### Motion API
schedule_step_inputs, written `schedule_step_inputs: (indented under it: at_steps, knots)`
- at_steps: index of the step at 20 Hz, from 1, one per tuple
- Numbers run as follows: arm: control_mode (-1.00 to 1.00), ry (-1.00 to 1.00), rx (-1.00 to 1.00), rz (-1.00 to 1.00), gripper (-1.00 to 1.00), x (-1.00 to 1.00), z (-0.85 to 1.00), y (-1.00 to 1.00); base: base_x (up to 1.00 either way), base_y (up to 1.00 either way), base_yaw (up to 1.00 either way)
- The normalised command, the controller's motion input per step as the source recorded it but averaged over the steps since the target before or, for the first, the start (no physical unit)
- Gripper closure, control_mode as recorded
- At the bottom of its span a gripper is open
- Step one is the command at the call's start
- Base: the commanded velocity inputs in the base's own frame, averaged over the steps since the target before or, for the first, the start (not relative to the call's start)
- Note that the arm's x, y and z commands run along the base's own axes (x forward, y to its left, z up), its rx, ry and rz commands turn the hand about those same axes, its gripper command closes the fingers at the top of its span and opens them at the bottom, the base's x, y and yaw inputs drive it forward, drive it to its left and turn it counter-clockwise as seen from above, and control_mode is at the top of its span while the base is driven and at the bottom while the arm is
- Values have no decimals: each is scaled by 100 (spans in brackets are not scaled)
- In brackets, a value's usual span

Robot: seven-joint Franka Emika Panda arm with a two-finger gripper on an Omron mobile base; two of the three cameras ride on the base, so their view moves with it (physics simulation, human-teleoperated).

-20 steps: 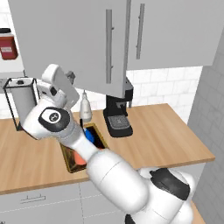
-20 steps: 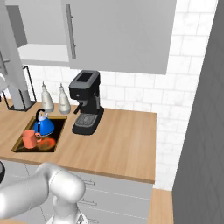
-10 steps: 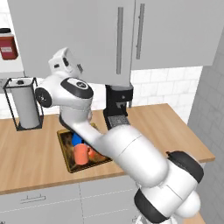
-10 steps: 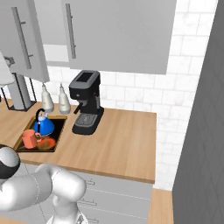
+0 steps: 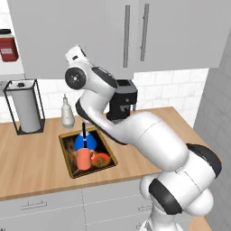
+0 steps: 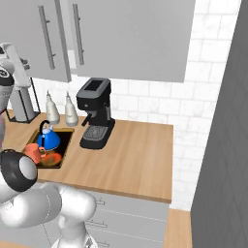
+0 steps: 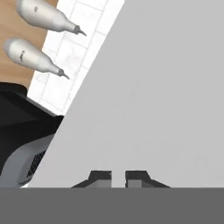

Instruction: Pick the kettle from the counter and place it on the tray. Then pick the mug from the cabinet and place it on the tray. Then close the cabinet doors.

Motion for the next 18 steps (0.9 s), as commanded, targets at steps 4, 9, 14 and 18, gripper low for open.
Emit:
schedule_step_inputs:
  at_steps: [4,9,14,18]
  knots:
    - [-100,0,7,29,100,84,-23,-100,0,0,0]
    - [-100,0,12,32,100,100,-7,-100,0,0,0]
    - [-100,0,16,34,100,100,0,-73,0,0,0]
    - [-100,16,14,25,100,89,5,-51,0,0,0]
